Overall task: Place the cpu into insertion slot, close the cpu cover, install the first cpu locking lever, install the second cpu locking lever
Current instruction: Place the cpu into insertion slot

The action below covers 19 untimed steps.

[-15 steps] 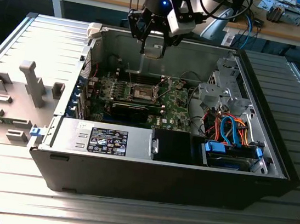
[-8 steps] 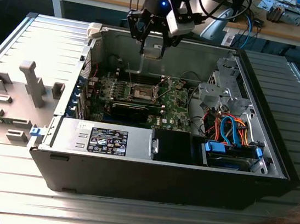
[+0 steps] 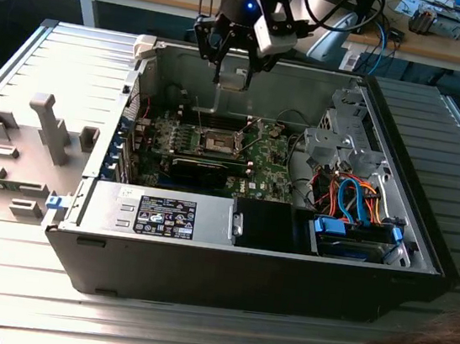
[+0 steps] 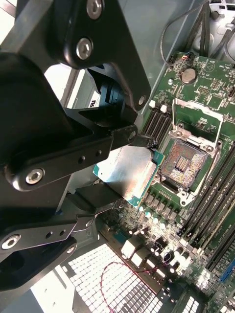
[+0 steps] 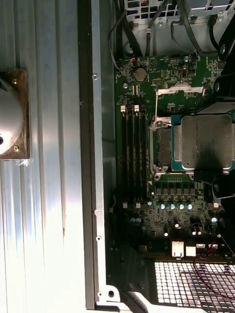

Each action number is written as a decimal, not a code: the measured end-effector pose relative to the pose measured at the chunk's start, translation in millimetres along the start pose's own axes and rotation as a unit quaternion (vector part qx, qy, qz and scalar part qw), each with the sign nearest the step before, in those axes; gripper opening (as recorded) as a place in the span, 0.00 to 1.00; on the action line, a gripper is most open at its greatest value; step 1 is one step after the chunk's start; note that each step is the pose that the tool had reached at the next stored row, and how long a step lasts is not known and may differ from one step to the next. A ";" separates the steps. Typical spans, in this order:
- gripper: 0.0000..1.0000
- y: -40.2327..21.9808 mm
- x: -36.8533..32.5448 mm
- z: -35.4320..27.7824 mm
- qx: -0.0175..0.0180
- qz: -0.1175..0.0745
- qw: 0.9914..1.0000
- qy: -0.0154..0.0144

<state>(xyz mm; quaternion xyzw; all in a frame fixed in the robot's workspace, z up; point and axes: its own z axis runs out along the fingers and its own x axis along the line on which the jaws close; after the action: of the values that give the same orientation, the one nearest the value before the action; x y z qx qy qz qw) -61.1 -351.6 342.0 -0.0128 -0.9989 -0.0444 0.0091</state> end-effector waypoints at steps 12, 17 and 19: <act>0.54 -0.5 1.7 4.6 0.000 0.000 1.000 0.000; 0.54 -0.7 1.9 6.9 0.000 0.000 1.000 0.000; 0.54 -0.7 1.9 7.3 0.000 0.000 1.000 0.000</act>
<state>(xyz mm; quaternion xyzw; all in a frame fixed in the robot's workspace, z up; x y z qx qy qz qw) -63.1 -351.6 334.8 -0.0129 -0.9989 -0.0441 0.0091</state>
